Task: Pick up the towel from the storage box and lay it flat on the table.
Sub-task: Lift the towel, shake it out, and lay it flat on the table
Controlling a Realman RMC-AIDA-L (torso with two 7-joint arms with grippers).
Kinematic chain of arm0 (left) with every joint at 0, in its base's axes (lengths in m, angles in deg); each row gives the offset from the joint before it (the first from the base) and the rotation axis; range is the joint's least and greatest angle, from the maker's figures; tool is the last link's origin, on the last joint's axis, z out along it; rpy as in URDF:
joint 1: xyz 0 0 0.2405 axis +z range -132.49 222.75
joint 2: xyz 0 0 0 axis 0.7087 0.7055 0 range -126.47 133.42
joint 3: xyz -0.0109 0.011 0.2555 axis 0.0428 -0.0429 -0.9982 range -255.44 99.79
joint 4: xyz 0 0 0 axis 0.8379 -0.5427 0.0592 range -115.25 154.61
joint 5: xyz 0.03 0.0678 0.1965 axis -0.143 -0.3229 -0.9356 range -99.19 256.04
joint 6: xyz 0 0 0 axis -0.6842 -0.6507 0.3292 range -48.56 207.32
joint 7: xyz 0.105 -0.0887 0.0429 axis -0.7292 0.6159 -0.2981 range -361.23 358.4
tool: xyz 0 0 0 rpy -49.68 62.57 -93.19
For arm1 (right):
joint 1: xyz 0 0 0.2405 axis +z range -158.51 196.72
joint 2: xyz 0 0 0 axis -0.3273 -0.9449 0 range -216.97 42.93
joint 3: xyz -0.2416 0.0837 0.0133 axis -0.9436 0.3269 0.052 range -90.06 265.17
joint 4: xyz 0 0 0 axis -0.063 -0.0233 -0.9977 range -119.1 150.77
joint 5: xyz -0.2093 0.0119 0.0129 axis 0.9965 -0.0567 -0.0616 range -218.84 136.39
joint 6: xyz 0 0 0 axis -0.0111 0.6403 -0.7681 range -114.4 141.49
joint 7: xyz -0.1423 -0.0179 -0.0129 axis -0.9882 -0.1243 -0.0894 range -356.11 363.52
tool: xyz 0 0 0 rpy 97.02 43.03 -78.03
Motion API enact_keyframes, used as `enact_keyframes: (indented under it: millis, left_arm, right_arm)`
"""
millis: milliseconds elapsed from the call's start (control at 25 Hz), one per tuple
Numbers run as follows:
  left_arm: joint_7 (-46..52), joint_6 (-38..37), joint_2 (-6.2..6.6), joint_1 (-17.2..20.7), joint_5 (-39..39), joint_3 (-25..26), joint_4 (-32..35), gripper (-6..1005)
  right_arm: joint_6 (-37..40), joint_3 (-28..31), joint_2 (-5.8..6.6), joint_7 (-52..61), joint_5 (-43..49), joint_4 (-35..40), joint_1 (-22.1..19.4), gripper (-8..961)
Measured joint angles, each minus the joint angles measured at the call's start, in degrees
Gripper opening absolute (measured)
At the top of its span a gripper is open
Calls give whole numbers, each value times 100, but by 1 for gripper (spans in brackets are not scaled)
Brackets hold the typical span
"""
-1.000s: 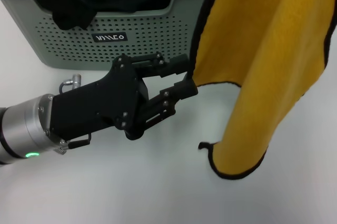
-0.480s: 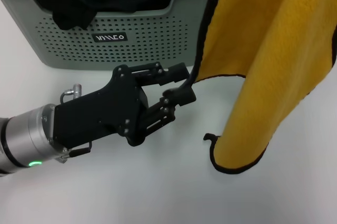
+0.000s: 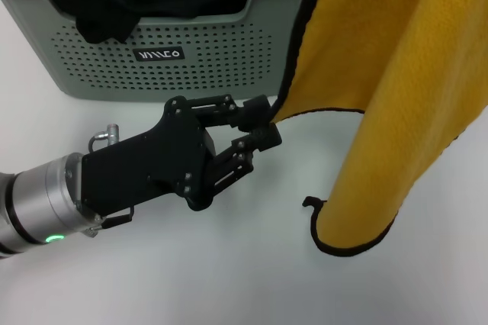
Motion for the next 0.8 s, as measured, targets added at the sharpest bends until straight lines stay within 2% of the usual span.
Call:
enact_keyframes:
  millis: [120, 520, 600, 720, 800]
  left_arm:
    - [-19, 1, 0, -4, 2, 24, -18, 323]
    - [-19, -12, 0, 7, 49, 40, -23, 10]
    - [-8, -53, 10, 17, 58, 58, -21, 10]
    - [140, -245, 108, 70, 68, 199, 9, 10]
    - [425, -493, 256, 115, 71, 371, 24, 10]
  right_arm:
    - [-2, -2, 5, -2, -6, 4, -2, 20]
    - [-4, -3, 8, -9, -10, 8, -33, 21]
    - [-3, -5, 5, -9, 7, -8, -65, 22]
    - [8, -53, -28, 6, 133, -122, -144, 22]
    - [16, -81, -115, 41, 304, -196, -223, 22]
